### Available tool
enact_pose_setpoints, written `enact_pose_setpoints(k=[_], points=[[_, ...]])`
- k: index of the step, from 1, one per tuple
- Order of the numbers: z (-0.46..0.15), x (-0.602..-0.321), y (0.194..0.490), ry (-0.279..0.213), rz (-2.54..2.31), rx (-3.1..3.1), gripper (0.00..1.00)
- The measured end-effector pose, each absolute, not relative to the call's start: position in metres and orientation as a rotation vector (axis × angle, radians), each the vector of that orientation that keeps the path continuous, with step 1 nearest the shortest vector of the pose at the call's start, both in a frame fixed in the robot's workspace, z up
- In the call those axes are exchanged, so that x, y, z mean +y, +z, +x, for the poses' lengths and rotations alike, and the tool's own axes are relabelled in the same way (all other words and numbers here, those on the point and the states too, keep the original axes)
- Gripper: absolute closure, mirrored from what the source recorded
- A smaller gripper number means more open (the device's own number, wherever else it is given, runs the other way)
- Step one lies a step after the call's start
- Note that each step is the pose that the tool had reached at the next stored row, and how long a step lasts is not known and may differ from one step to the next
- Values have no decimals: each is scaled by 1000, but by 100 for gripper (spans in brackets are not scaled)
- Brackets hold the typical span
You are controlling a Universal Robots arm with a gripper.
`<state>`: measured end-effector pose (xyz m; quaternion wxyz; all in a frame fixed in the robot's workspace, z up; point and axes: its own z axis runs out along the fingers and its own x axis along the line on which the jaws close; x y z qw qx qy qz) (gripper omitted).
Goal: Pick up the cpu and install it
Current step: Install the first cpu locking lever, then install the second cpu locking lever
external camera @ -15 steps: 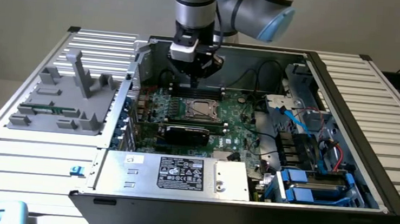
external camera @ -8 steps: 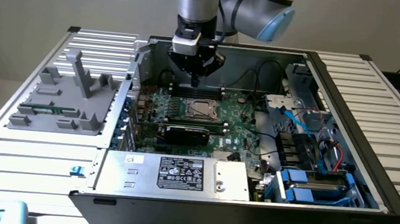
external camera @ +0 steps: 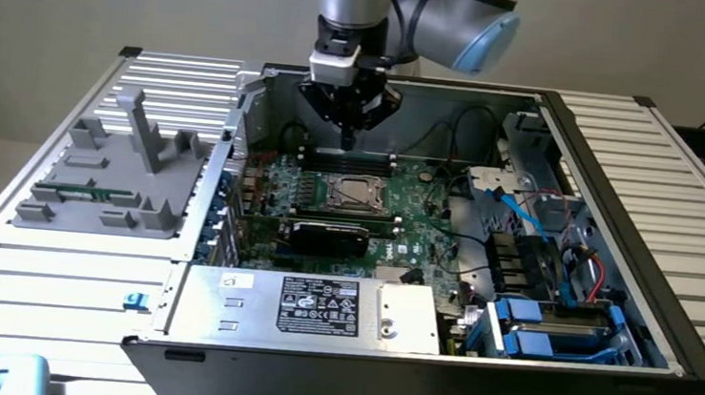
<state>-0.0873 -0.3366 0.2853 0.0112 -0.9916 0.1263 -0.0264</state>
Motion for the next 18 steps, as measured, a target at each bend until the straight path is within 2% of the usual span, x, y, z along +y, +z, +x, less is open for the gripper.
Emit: enact_pose_setpoints(k=[18], points=[[-72, -338, 298, -73, -3151, 395, 89]])
